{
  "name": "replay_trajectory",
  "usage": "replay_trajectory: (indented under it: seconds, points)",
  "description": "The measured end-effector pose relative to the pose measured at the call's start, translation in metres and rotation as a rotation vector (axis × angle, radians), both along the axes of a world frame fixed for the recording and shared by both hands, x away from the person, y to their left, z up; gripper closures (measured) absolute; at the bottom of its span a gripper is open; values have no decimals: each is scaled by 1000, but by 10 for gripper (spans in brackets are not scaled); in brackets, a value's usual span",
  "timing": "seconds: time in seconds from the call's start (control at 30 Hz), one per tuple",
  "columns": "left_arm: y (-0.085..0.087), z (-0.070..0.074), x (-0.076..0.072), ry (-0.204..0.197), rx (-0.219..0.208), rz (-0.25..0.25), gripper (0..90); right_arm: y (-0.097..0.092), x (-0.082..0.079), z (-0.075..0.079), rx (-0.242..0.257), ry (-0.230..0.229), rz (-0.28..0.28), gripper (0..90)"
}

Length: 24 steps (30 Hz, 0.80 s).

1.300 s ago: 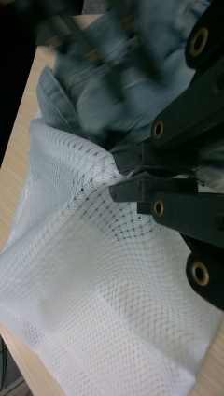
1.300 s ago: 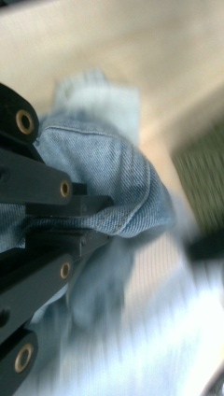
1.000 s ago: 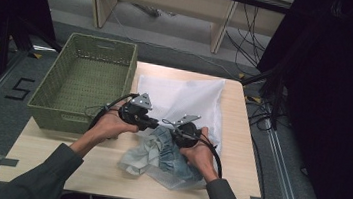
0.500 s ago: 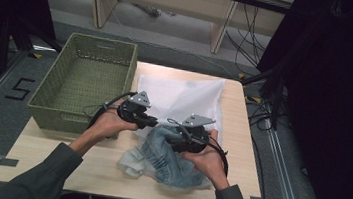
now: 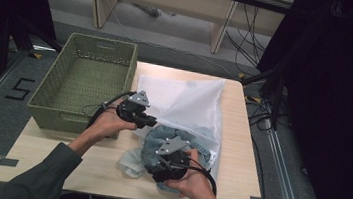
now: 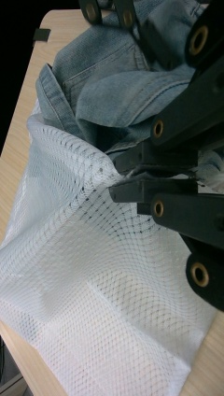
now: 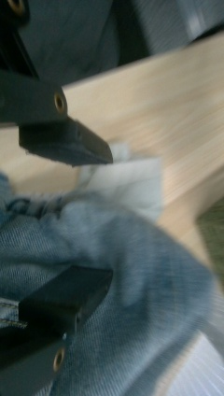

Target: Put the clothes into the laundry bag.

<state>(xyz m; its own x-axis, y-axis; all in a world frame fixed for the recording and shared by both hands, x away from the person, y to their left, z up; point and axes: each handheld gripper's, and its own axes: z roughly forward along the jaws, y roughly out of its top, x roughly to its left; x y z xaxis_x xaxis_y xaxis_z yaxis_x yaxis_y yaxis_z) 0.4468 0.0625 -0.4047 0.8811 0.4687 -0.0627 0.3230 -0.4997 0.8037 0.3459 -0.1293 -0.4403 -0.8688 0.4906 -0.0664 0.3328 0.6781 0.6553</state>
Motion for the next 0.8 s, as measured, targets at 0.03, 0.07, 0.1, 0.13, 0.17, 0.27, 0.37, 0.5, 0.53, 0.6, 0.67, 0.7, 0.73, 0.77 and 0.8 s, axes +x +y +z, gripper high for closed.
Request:
replay_trajectory:
  seconds: [0.03,0.07,0.1,0.13,0.17,0.27,0.37,0.5,0.53,0.6,0.67,0.7,0.73,0.77,0.8]
  points:
    - [0,0,0,2,2,0,856,1,1,-5,-13,32,-18,385]
    - [-1,-1,0,7,-4,1,855,2,4,-12,-23,31,-15,392]
    - [-1,-1,-1,10,-2,4,856,3,8,-19,-36,33,-29,411]
    - [-1,-1,0,3,4,-4,857,3,14,-25,-51,19,-24,463]
    - [-1,-1,-1,6,4,0,858,5,17,-30,-71,26,-34,547]
    - [-1,-1,-2,5,10,-7,859,2,29,-32,-88,40,-33,729]
    - [-2,1,-3,1,9,-13,862,-3,35,-20,-25,76,-105,774]
    - [-5,7,-8,-17,-5,-26,865,-21,47,0,56,53,-165,779]
    - [-6,9,-9,-20,-10,-46,866,-25,50,2,78,46,-186,780]
    - [-9,12,-13,-28,-5,-59,867,-33,57,6,115,29,-219,782]
    - [-13,15,-16,-41,16,-82,867,-39,63,11,128,32,-246,783]
    - [-15,15,-17,-48,20,-91,868,-40,67,12,140,36,-266,784]
    - [-16,15,-19,-43,25,-90,869,-42,70,15,136,44,-273,784]
    - [-17,15,-19,-46,26,-97,868,-42,73,17,145,41,-285,785]
    - [-17,15,-18,-42,19,-95,868,-42,75,19,167,35,-308,787]
